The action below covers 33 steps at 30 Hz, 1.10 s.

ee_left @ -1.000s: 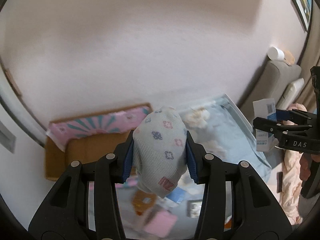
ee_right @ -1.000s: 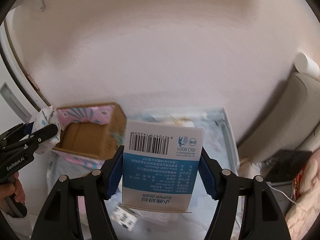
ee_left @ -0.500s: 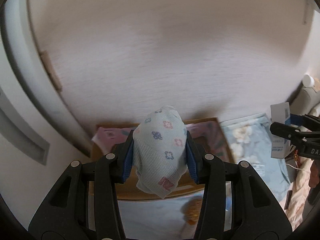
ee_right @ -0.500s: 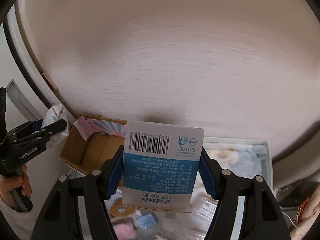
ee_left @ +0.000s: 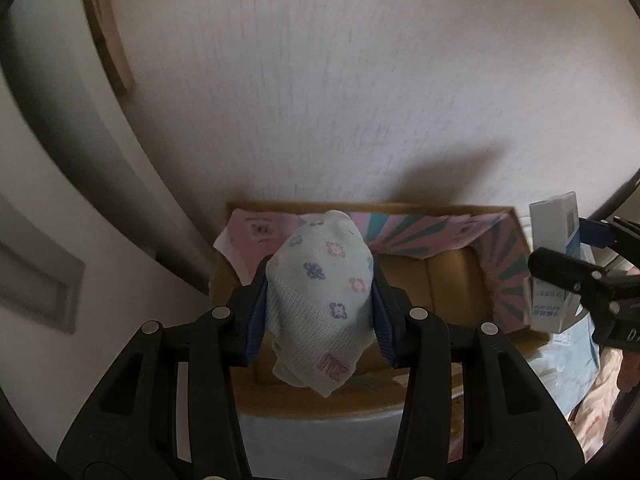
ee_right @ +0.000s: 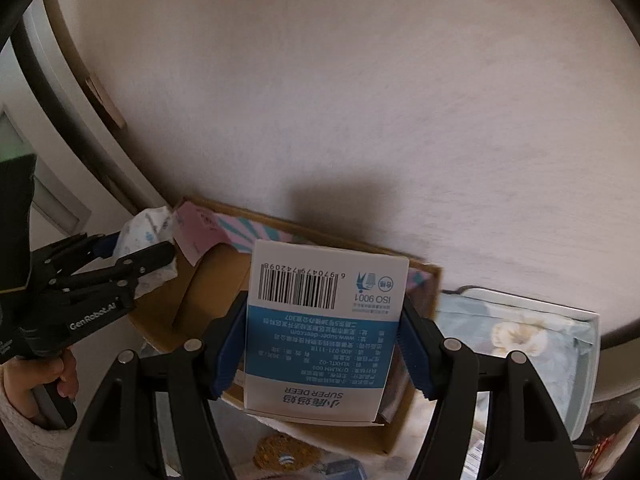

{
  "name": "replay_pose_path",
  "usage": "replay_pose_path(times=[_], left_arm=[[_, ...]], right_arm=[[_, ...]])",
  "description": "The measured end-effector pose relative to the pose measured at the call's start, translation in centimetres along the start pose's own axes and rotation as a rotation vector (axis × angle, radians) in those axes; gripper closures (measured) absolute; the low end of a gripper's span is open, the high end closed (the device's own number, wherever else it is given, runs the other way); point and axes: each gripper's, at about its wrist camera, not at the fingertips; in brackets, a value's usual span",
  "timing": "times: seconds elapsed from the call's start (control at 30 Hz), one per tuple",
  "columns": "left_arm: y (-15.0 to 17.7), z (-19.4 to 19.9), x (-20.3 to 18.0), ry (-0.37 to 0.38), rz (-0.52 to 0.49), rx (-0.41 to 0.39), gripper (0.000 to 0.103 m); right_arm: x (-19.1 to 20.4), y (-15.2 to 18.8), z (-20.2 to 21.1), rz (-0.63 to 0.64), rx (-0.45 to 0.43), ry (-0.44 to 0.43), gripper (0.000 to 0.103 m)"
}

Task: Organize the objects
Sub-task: 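Carry mask and box into the cardboard box and open both grippers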

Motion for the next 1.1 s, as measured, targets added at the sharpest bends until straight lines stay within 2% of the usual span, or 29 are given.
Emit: replay_pose_path(times=[0.27,0.53,0.77,1.0,1.03,1.07,1.1], left_arm=[[1.2,-4.6,1.6,0.003,0.004,0.098,0.062],[2.3,-7.4,1.7,-0.007,-0.034,0.163,0.062],[3.2,-8.7,1.9,-0.006,-0.069,0.194,0.062],[3.2,-8.4,1.8,-0.031,-0.112,0.185,0.061],[3.1,-8.3,1.7,-0.04,-0.12,0.184,0.06],[3.0,-8.1,1.7,-0.04,-0.124,0.181,0.054],[2.9,-7.9,1.7,-0.034,-0.126,0.177,0.045]], right_arm=[[1.6,0.4,-5.6,0.026,0.1,0.005,0.039],[2.2,1.8,-9.4,0.021,0.168,-0.002,0.039],[2.5,2.9,-11.1,0.015,0.196,-0.007,0.039],[3.3,3.2,-11.7,0.058,0.194,-0.014,0.038],[3.3,3.3,-11.7,0.064,0.195,-0.021,0.037],[3.3,3.4,-11.7,0.066,0.193,-0.032,0.032],[3.3,3.6,-11.5,0.066,0.187,-0.043,0.015]])
Point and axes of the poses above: each gripper's, at about its wrist camera, not at the fingertips, and z roughly against the way its jaws point, x to its left, y to its underside, and after that the axes turned 7 degrees about y, right-handed
